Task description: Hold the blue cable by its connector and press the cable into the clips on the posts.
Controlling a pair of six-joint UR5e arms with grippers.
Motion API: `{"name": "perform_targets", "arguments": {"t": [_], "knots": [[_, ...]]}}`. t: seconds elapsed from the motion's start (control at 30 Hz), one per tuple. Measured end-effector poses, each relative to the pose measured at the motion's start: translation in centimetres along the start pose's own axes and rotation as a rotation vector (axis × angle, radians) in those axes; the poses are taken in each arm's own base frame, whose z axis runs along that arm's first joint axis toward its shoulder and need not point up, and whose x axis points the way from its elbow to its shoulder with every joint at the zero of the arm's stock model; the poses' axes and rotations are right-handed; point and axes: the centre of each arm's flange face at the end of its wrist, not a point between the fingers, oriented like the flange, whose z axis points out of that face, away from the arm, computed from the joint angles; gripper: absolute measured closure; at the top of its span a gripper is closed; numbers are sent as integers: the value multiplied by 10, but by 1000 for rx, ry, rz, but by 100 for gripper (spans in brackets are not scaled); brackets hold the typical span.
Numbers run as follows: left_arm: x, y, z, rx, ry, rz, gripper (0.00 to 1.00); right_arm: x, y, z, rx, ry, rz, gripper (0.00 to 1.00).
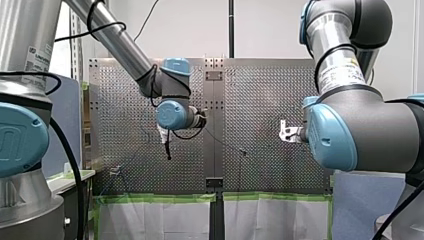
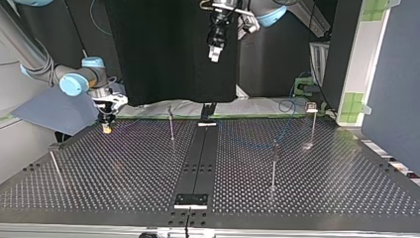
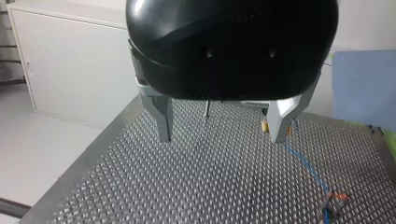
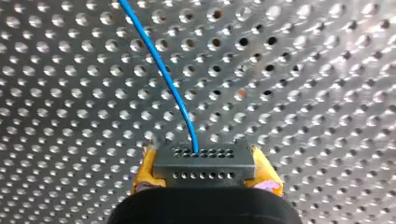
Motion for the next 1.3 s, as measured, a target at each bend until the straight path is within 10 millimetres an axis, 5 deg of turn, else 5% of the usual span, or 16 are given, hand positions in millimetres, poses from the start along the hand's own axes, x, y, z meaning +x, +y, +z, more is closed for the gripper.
{"name": "perform_targets", "arguments": {"t": [0.3,1.3], "knots": [[4,16,-13,-44,-21,39,0,5,0,0,-3,9,-3,100],[5,16,-13,-47,-22,41,0,5,0,0,-3,10,-2,100]]}}
